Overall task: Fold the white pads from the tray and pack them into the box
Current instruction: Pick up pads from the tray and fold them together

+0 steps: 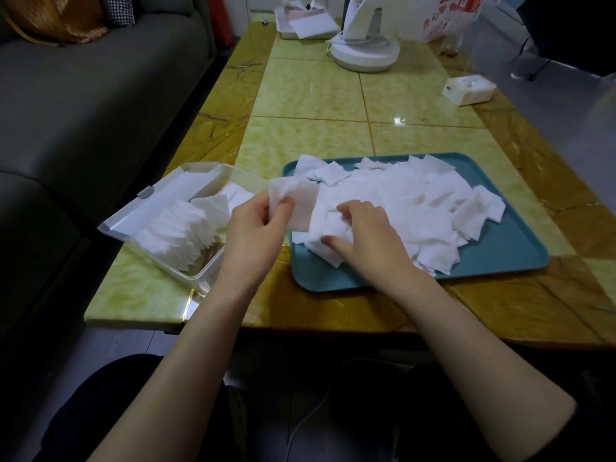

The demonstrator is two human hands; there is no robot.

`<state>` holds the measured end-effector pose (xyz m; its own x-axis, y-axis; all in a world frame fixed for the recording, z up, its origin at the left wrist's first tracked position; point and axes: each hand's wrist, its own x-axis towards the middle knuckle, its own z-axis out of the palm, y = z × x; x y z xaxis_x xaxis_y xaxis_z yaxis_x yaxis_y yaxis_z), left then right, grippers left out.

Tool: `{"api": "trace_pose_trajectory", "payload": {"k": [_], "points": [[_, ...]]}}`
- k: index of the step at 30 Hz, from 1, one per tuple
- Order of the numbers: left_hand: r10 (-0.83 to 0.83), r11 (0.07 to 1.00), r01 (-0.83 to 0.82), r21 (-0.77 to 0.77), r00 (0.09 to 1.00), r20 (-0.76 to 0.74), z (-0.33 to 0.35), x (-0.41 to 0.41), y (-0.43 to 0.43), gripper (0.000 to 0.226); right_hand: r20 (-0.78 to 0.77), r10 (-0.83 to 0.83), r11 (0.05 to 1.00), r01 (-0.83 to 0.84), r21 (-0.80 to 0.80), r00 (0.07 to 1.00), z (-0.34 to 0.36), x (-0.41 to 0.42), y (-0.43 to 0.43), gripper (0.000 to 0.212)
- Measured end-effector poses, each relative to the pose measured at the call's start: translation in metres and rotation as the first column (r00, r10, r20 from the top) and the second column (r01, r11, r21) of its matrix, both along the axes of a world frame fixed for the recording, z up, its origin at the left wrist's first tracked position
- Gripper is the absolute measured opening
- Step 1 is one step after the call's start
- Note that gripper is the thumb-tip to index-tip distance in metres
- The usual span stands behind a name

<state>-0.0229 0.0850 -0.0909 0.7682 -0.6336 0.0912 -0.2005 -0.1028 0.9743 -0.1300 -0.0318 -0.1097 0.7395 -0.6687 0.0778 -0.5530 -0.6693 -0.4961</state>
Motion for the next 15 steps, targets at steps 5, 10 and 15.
{"api": "trace_pose_trajectory", "payload": {"k": [5, 10, 15], "points": [[0.013, 0.999, -0.013, 0.033, 1.000, 0.006, 0.0027, -0.0002, 0.0011, 0.046, -0.192, 0.052, 0.974, -0.092, -0.206, 0.980, 0.0019, -0.0026, 0.0000, 0.038], [0.011, 0.999, -0.011, 0.030, 1.000, 0.005, 0.0018, -0.0001, 0.0007, 0.047, -0.113, 0.095, 0.977, -0.115, -0.177, 0.989, 0.0039, -0.0011, 0.0028, 0.017], [0.030, 0.999, -0.030, 0.042, 1.000, 0.007, 0.0000, 0.0017, 0.0005, 0.039, 0.203, -0.008, 0.999, 0.016, -0.037, 0.979, 0.0083, -0.0043, -0.0054, 0.013]]}}
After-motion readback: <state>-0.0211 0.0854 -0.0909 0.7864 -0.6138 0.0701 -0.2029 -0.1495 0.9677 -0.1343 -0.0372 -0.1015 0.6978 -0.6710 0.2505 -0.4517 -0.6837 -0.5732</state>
